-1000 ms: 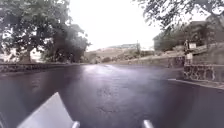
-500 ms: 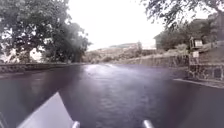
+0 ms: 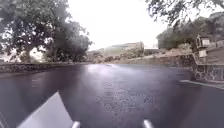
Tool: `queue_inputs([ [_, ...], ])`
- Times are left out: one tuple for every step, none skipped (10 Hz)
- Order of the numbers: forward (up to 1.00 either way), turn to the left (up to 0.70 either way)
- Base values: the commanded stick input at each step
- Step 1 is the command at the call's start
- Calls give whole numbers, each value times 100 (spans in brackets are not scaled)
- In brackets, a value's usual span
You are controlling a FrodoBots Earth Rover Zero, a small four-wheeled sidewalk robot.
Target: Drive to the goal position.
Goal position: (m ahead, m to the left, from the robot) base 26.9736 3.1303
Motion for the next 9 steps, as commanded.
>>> queue_inputs([
  [70,0],
  [70,0],
  [70,0],
  [70,0],
  [70,0],
  [70,0],
  [70,0],
  [70,0],
  [70,0],
])
